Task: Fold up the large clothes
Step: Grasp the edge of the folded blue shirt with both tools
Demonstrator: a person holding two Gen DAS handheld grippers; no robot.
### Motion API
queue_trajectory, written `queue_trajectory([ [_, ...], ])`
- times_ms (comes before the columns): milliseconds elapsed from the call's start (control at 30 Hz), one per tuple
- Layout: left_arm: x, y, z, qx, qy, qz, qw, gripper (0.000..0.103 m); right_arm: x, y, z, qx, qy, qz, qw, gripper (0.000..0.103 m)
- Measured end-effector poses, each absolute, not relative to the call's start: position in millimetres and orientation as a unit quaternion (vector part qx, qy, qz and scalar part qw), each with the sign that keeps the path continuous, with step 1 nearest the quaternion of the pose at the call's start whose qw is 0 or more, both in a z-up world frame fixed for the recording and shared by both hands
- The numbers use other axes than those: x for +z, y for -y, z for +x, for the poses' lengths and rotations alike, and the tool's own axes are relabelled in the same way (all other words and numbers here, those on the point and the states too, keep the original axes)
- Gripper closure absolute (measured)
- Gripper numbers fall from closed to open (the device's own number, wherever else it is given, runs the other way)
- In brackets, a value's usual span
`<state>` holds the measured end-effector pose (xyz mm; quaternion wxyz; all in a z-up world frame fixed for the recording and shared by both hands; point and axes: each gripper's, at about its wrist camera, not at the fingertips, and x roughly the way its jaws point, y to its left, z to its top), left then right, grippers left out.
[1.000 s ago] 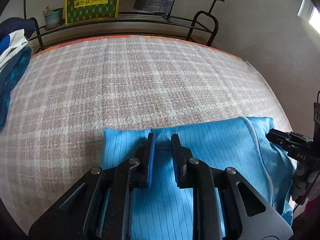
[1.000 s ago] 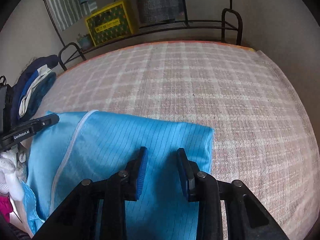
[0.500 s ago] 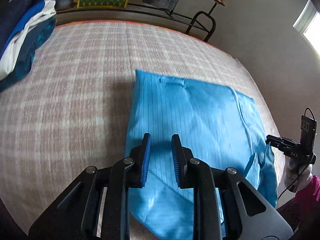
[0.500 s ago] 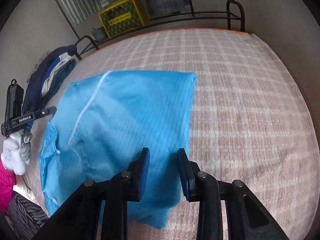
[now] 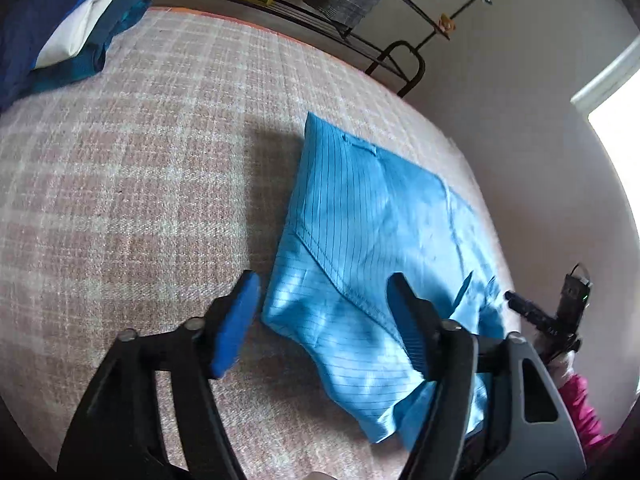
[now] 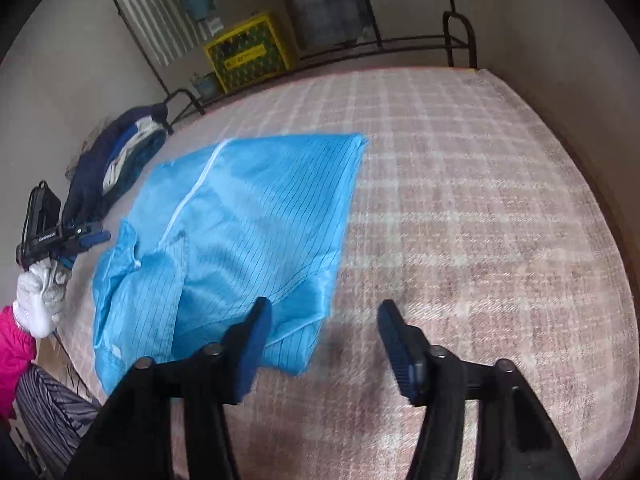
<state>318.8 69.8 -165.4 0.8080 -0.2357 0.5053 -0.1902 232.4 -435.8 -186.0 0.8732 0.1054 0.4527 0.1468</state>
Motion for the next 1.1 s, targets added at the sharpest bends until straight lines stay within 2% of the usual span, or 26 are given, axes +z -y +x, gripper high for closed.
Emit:
queue_trajectory([
  [133,-186,-89,342,-0.215,-0.517,-0.349,0.752,0.03,-202,457,252,0.174,-0.478,0.189,0.84,0.031],
  [333,-209,-96,372,-0.221,-0.532,-0.394,0.717,0.03,-229,467,277,0.226,-0.489,0.292,0.79,0.032],
  [433,-213,-92,383,-0.239,-0.531,-0.392,0.713,0.03,-236,461,288,0.25,-0.483,0.312,0.779,0.034],
  [533,-212,-83,395,-0.253,-0.532,-0.384,0.711,0.031,-244,451,301,0.274,-0.484,0.338,0.759,0.042],
  [633,-212,-66,405,-0.265,-0.538,-0.366,0.711,0.037,-248,432,311,0.296,-0.483,0.334,0.754,0.044],
  [733,-211,-47,417,-0.275,-0.541,-0.348,0.714,0.038,-248,420,315,0.304,-0.481,0.329,0.753,0.045],
  [800,-214,-37,420,-0.276,-0.549,-0.348,0.708,0.047,-249,416,318,0.302,-0.485,0.325,0.753,0.049],
  [867,-216,-30,422,-0.27,-0.551,-0.342,0.712,0.06,-251,411,321,0.293,-0.493,0.325,0.752,0.06],
  [900,-216,-29,423,-0.265,-0.552,-0.341,0.713,0.063,-251,409,323,0.289,-0.496,0.326,0.751,0.064],
  [967,-215,-25,422,-0.257,-0.553,-0.33,0.72,0.078,-246,401,324,0.274,-0.503,0.308,0.76,0.072],
  [1033,-209,-14,422,-0.251,-0.55,-0.308,0.735,0.085,-237,394,321,0.259,-0.506,0.278,0.774,0.084],
  [1100,-200,-3,419,-0.246,-0.543,-0.275,0.754,0.09,-223,383,321,0.247,-0.502,0.247,0.791,0.091],
])
